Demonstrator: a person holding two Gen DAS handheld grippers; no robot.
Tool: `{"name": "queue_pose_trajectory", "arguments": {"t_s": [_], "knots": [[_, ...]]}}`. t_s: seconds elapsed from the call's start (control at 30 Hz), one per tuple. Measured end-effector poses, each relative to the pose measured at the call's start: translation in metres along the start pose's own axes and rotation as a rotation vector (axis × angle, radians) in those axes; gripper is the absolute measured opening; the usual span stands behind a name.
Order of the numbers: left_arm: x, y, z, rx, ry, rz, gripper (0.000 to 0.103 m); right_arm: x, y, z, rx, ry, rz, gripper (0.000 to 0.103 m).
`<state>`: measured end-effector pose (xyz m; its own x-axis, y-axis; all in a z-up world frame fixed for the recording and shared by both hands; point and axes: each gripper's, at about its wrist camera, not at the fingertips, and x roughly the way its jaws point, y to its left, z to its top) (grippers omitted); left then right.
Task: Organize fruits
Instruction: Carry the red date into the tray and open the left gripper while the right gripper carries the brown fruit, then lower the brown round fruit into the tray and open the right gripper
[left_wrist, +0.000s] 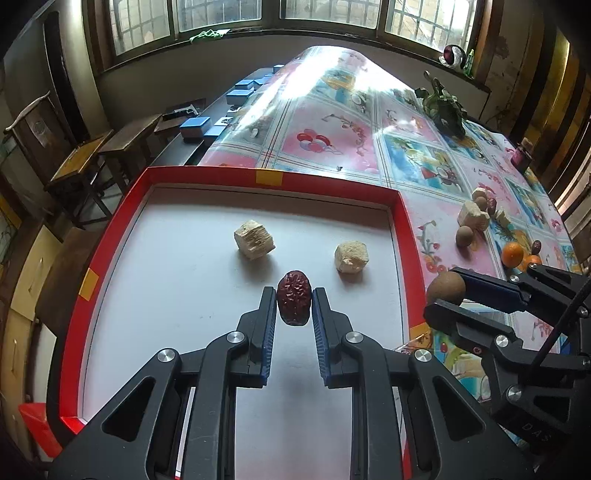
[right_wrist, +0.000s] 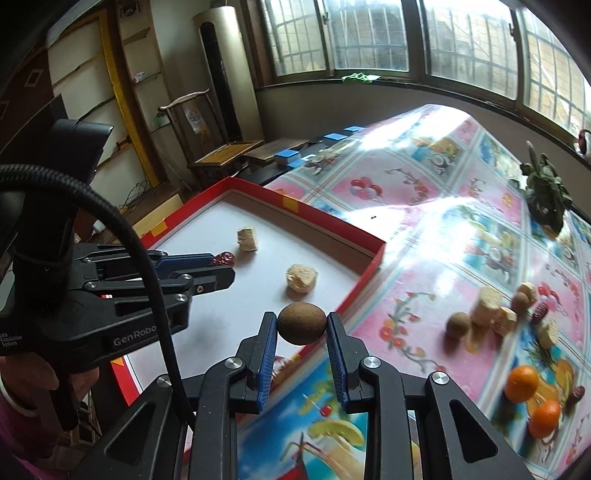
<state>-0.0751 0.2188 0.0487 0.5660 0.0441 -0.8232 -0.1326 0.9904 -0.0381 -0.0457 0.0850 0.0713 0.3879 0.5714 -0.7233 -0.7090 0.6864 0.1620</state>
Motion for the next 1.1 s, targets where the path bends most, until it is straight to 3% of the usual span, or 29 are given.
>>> {"name": "queue_pose_trajectory", "arguments": {"t_s": [0.5, 0.87, 0.93, 1.0, 1.1], "knots": [[0.016, 0.01, 0.0, -0.02, 0.03, 0.028, 0.019, 0.051, 0.01, 0.005, -0.02, 0.084, 0.036, 0.026], [0.022, 0.021, -0.001, -0.074, 0.047, 0.065, 0.019, 0.06, 0.013, 0.003, -0.021, 0.09, 0.058, 0.026], [0.022, 0.021, -0.001, -0.078, 0.047, 0.063, 0.028, 0.056, 0.014, 0.002, -0.021, 0.085, 0.056, 0.026], [0.018, 0.02, -0.001, -0.083, 0.032, 0.059, 0.057, 0.052, 0.013, 0.002, -0.014, 0.078, 0.06, 0.026], [0.014, 0.019, -0.001, -0.092, 0.016, 0.057, 0.062, 0.048, 0.013, 0.001, -0.014, 0.067, 0.082, 0.033]]}}
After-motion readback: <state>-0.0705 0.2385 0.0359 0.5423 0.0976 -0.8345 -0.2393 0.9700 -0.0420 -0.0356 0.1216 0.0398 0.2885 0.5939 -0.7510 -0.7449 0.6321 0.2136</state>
